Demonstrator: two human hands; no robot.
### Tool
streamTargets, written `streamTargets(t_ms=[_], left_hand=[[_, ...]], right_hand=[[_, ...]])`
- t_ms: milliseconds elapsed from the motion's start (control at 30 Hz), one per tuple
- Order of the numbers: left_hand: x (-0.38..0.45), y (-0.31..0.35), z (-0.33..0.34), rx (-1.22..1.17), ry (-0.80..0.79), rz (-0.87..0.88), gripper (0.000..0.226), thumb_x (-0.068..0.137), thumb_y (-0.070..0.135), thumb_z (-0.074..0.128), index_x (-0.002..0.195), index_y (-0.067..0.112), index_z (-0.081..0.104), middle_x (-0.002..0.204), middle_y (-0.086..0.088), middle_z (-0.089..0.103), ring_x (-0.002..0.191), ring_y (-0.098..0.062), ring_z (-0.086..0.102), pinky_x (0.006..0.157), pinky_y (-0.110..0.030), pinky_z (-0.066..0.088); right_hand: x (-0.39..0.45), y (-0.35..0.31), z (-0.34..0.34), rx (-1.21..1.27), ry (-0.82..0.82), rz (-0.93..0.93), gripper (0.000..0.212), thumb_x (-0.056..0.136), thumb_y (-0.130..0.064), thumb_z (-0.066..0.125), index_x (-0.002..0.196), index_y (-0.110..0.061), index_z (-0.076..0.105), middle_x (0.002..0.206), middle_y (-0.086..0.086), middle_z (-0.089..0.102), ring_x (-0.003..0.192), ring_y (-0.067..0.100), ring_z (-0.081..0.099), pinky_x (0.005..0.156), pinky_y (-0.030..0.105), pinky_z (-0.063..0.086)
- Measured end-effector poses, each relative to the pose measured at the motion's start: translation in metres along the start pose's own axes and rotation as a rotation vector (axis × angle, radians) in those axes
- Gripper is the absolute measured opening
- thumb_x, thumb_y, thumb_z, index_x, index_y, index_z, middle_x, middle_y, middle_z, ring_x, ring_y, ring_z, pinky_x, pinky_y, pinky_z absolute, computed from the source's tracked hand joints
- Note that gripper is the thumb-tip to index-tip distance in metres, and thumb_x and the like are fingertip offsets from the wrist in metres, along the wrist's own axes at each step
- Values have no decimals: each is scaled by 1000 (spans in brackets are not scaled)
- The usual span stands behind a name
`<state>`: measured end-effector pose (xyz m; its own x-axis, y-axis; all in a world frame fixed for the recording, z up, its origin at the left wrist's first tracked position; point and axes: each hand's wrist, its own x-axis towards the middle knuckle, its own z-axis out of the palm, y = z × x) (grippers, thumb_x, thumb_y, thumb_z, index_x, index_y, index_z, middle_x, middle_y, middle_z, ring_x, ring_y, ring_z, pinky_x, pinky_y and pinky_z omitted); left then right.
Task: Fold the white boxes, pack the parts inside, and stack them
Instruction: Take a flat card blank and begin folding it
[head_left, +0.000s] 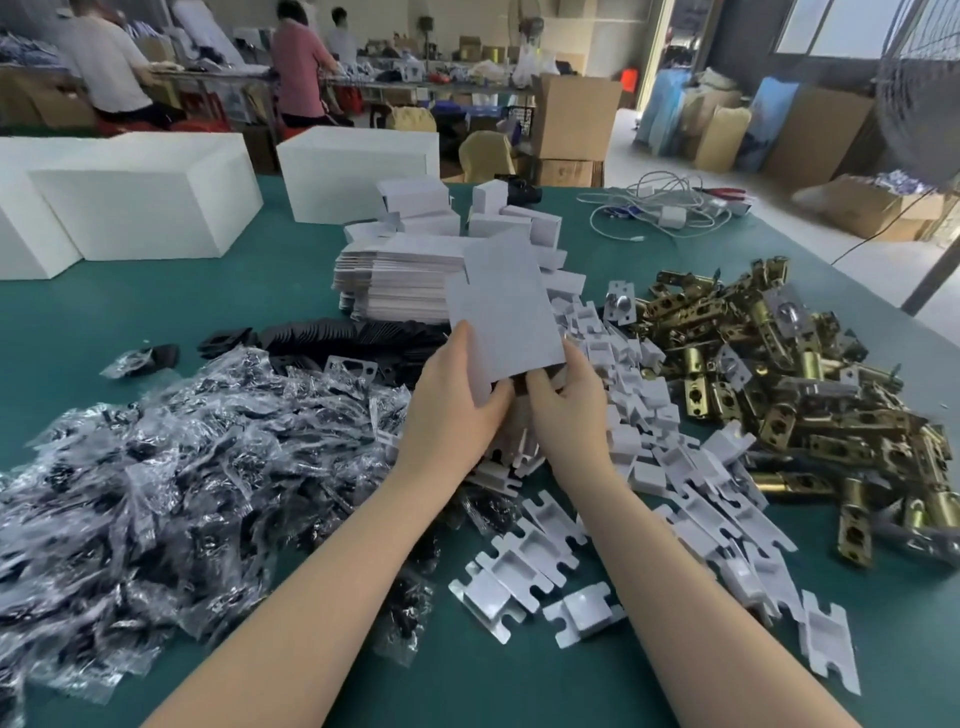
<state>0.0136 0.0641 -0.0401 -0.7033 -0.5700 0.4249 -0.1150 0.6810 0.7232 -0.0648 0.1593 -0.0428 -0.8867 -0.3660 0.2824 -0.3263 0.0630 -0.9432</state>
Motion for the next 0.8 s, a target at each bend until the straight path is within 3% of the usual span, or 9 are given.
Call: streamTargets(t_ms=[67, 167, 233, 267, 333, 400, 567, 700, 800], left_hand=[[-4, -1, 5, 75, 2, 63, 60, 99, 29, 53, 152, 13, 29, 133, -7, 54, 118, -21, 52, 85, -24, 39], [-9, -2, 10, 121, 29, 108, 46, 104, 24, 38, 148, 12, 36, 118, -9, 62, 99, -22, 60, 72, -31, 44], [-12, -2, 11, 83, 47, 100, 44, 105, 20, 35, 148, 16, 37, 112, -5, 65, 89, -21, 63, 68, -32, 50], [-14, -3, 12, 62, 51, 95, 44, 105, 18, 35, 149, 18, 36, 103, 2, 65, 79, -17, 63, 63, -25, 49], [-16, -6, 13, 26, 62, 70, 48, 103, 14, 36, 151, 20, 32, 89, 11, 59, 64, -4, 56, 52, -13, 41], [-14, -11, 13, -10, 79, 18, 50, 103, 15, 38, 152, 22, 32, 91, 8, 61, 65, -1, 55, 51, -13, 39], [-12, -12, 13, -73, 145, 46, 46, 103, 14, 40, 147, 28, 43, 90, 8, 62, 67, 0, 55, 55, -7, 38], [-12, -11, 13, -143, 172, 17, 44, 104, 16, 38, 147, 23, 44, 101, 6, 67, 73, -5, 59, 60, -8, 42], [-14, -8, 12, -227, 203, 9, 46, 102, 15, 38, 148, 19, 43, 96, 12, 64, 71, -4, 60, 59, -10, 45]], right_hand=[[-6, 1, -1, 1, 36, -36, 32, 94, -16, 51, 114, -40, 59, 73, -15, 56, 61, 4, 44, 56, 14, 38], [-14, 4, -2, -44, 49, -100, 57, 89, -4, 49, 139, -32, 52, 85, -31, 60, 68, -2, 50, 60, 7, 41], [-17, 6, -4, -77, 37, -123, 68, 88, 0, 48, 148, -33, 41, 104, -22, 65, 75, -4, 55, 64, 8, 43], [-19, 7, -4, -99, 25, -131, 72, 89, 0, 48, 151, -35, 35, 111, -11, 66, 78, -3, 56, 65, 11, 46], [-21, 7, -4, -167, -3, -148, 76, 91, -3, 47, 154, -39, 24, 111, 8, 64, 83, 9, 56, 72, 31, 53], [-22, 8, -3, -209, -21, -156, 75, 90, -7, 45, 153, -42, 22, 103, 11, 60, 85, 22, 54, 75, 44, 52], [-22, 8, 1, -249, -20, -158, 73, 86, -21, 35, 154, -44, 19, 94, -3, 54, 89, 23, 53, 74, 44, 52], [-24, 7, 2, -319, -31, -190, 81, 88, -11, 37, 153, -45, 4, 79, -3, 49, 77, 24, 48, 61, 38, 43], [-23, 6, 1, -388, -50, -215, 87, 89, -1, 39, 147, -45, -7, 73, -4, 44, 75, 27, 47, 62, 37, 41]])
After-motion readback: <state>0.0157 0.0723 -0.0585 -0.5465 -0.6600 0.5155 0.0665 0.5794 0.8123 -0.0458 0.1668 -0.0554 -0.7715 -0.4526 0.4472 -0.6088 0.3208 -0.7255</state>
